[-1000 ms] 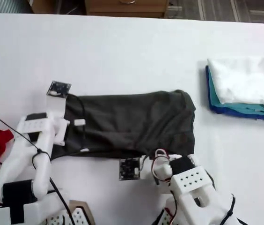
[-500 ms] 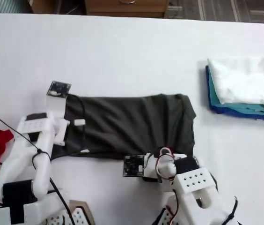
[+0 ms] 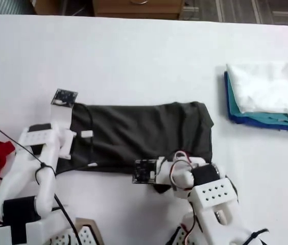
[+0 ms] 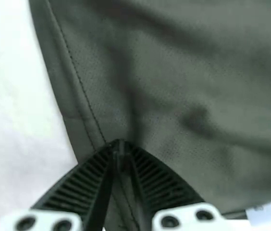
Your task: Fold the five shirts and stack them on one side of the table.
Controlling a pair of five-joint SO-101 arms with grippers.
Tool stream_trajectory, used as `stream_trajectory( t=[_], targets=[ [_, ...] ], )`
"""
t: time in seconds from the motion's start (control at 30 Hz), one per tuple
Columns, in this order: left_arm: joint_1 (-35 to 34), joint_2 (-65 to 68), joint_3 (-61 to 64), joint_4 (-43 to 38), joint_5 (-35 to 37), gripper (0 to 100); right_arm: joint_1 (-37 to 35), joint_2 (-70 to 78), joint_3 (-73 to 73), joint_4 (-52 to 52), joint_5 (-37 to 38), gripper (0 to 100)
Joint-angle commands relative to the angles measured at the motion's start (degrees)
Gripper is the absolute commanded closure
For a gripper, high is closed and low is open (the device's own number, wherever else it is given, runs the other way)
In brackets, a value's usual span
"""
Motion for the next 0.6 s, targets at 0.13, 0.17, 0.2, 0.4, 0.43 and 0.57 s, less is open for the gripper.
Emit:
stream_trajectory(
  t=[0.13, 0.17, 0.2, 0.4, 0.43, 0.57],
  targets=[
    [0.62, -2.02, 0.04, -0.62, -0.44, 97, 0.31, 0.04, -9.14, -0.04, 0.70, 97.8],
    [0.62, -2.02, 0.04, -0.62, -0.44, 97, 0.31, 0.13, -10.64, -0.04, 0.70, 97.8],
    [0.62, -2.02, 0.04, -0.62, -0.44, 97, 0.31, 0.48, -12.13, -0.04, 0.70, 97.8],
    [0.62, -2.02, 0.04, -0.62, -0.44, 97, 0.40, 11.91, -22.95, -0.04, 0.44, 97.8],
    [0.62, -2.02, 0.04, -0.62, -0.44, 97, 0.40, 14.55, -24.62, -0.04, 0.44, 97.8],
    [0.62, -2.02, 0.13, -0.62, -0.44, 97, 0.40, 24.48, -30.95, -0.04, 0.53, 97.8]
  ],
)
